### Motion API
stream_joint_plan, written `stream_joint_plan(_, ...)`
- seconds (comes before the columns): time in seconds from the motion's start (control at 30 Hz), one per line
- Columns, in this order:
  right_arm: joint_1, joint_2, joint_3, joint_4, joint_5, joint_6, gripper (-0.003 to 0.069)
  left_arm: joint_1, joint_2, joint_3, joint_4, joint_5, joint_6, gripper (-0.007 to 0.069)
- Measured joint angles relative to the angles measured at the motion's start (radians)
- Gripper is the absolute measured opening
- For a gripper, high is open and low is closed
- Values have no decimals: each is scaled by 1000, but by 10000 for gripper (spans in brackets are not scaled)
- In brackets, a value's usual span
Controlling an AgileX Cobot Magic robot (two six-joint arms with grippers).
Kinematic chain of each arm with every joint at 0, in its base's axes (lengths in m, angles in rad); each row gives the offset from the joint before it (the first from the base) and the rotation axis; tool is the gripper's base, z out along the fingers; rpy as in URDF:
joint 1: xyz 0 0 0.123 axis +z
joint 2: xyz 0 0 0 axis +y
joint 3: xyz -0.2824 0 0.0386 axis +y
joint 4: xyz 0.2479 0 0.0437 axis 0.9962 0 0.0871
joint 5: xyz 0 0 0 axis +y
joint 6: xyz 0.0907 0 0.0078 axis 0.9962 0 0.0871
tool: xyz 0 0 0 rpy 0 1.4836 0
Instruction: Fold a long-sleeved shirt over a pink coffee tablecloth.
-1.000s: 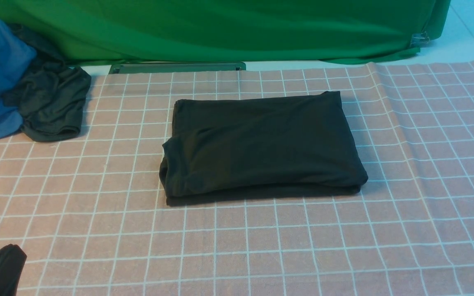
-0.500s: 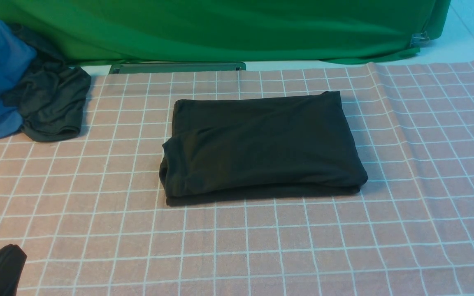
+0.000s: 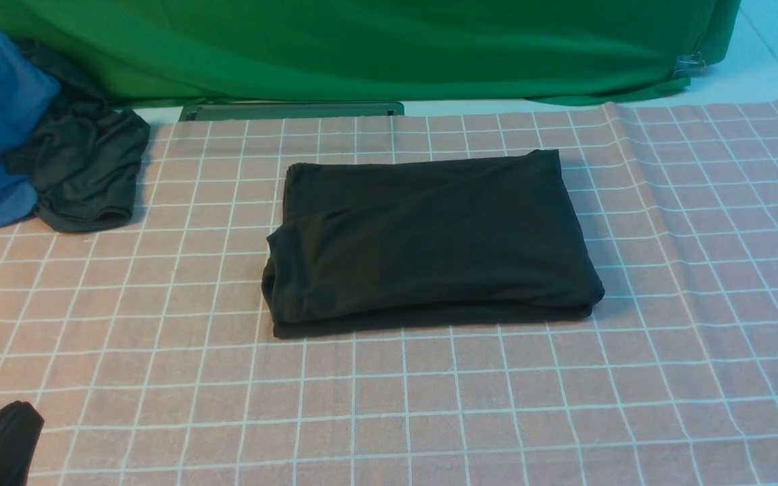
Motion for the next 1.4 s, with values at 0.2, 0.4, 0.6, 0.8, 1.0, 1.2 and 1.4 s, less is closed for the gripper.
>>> stream_joint_plan(0.2, -20, -81, 189, -4, -68, 61, 235, 0, 0, 0, 0, 0, 0, 13)
stream_joint_plan(0.4, -19, -135, 203, -7, -13, 152, 235, 1, -1, 0, 1, 3, 0, 13)
stream_joint_plan(0.6, 3, -137, 203, -7, -14, 187, 237, 1, -1, 0, 8, 3, 0, 13)
stream_joint_plan(0.8, 3, -137, 203, -7, -14, 187, 237, 1, -1, 0, 8, 3, 0, 13)
stream_joint_plan(1.0, 3, -137, 203, -7, -14, 193, 237, 1, -1, 0, 8, 3, 0, 13)
stream_joint_plan(1.2, 3, -137, 203, -7, -14, 196, 237, 1, -1, 0, 8, 3, 0, 13)
stream_joint_plan(1.4, 3, -137, 203, -7, -14, 198, 237, 1, -1, 0, 8, 3, 0, 13)
